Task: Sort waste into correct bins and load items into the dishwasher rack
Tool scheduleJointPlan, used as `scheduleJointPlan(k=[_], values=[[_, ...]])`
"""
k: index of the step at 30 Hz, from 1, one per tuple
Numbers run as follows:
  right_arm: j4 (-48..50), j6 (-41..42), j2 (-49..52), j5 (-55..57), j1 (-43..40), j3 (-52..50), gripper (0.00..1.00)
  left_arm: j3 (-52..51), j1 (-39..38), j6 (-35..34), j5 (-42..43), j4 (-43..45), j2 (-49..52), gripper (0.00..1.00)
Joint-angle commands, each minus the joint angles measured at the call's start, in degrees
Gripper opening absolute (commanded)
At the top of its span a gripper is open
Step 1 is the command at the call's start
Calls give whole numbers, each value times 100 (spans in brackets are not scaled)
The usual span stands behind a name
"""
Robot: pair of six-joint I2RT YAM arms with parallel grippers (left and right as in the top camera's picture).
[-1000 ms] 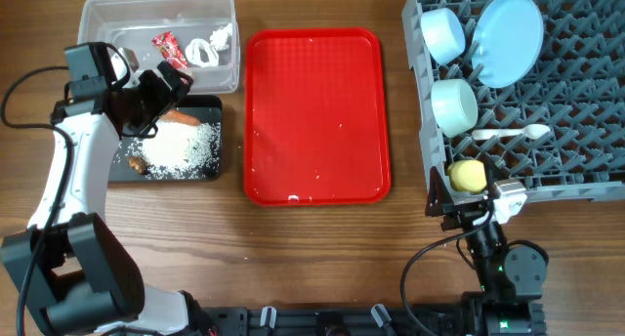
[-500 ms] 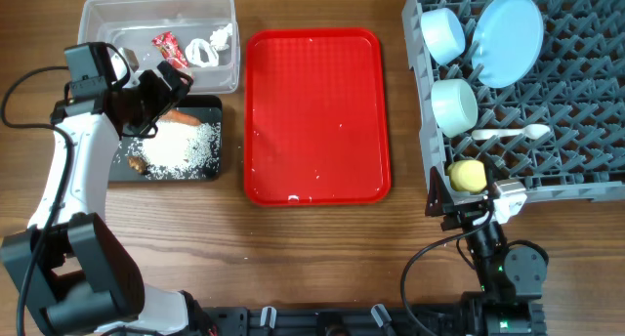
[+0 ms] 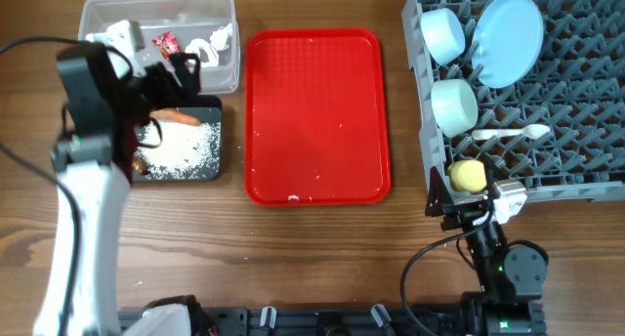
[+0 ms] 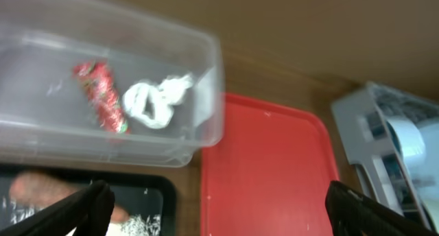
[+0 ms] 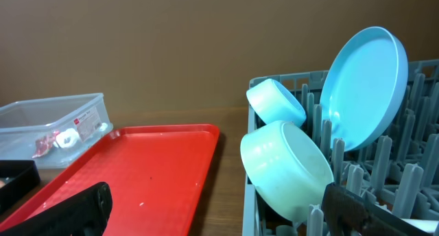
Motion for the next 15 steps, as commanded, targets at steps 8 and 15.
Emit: scheduleJointPlan(k=[8, 15], values=[[11, -59, -70, 28, 50, -9, 100, -3886, -199, 1123, -319, 2087, -3648, 100], [11, -59, -70, 28, 50, -9, 100, -5508, -199, 1054, -448, 2675, -5488, 100]])
